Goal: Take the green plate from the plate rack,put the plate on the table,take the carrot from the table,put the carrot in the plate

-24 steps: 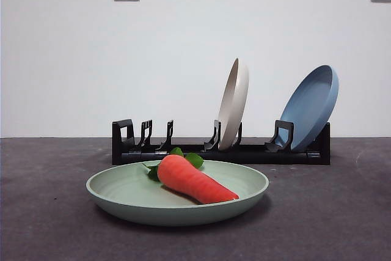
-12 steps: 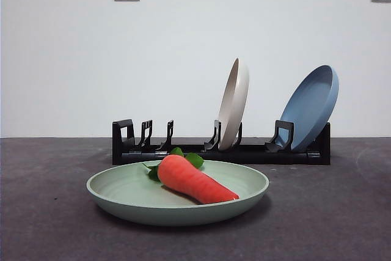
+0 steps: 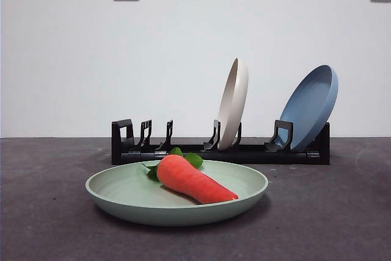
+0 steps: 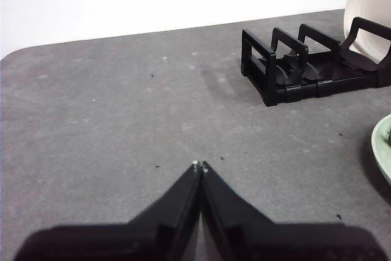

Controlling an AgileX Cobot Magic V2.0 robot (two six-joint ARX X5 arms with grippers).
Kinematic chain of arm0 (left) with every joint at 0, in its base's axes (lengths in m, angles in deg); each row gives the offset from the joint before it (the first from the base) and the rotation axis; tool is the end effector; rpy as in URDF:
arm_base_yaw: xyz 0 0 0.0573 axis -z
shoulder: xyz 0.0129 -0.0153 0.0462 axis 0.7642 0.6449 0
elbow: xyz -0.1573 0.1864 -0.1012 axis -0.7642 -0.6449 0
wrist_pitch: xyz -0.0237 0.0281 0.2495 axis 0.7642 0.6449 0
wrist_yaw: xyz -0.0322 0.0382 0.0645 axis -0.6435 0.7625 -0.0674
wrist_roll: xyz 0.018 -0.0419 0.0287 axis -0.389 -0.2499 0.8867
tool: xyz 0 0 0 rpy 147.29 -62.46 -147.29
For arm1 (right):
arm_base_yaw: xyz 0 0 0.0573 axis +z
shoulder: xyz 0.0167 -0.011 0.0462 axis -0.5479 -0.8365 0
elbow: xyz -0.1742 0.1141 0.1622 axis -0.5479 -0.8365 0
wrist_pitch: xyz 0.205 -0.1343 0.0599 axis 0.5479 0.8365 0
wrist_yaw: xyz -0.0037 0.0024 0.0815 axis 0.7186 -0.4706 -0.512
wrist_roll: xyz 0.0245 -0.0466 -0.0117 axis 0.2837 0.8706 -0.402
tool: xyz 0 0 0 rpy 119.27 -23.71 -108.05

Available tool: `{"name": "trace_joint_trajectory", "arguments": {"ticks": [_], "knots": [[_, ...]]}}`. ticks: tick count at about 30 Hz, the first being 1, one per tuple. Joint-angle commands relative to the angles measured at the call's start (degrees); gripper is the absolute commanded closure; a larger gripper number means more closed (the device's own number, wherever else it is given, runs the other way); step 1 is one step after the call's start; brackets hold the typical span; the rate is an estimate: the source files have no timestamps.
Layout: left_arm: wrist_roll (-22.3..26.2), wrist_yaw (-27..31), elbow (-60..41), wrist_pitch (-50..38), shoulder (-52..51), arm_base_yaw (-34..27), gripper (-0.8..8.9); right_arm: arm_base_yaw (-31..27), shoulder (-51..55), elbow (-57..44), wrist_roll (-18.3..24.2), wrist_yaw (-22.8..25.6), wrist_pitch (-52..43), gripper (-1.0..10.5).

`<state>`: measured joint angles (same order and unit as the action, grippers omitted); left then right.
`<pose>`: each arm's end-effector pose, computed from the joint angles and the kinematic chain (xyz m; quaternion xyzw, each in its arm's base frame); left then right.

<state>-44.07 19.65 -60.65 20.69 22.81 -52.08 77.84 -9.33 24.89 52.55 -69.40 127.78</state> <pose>0.0946 -0.0001 0.1525 0.0342 0.0872 -0.0506 0.9943 0.0821 0.0860 0.3437 -0.0670 0.4577 0.3506 0.8144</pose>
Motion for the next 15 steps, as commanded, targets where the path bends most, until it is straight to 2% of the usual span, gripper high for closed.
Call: {"name": "trace_joint_trajectory", "arguments": {"ticks": [1, 10, 13, 15], "knots": [[-0.46, -0.04, -0.44, 0.68, -0.17, -0.11, 8.15, 0.09, 0.07, -0.13, 0.07, 0.15, -0.26, 9.5], [-0.46, -0.04, -0.44, 0.68, -0.17, -0.11, 8.15, 0.07, 0.7, -0.11, 0.31, 0.17, -0.24, 9.5], [-0.46, -0.04, -0.44, 0.68, -0.17, -0.11, 8.15, -2.71, 2.4, -0.2, 6.32, 3.91, -2.73, 9.5], [-0.46, -0.04, -0.44, 0.68, -0.17, -0.11, 8.14, -6.82, 4.28, -0.96, 8.09, 4.59, -7.98, 9.5]]}}
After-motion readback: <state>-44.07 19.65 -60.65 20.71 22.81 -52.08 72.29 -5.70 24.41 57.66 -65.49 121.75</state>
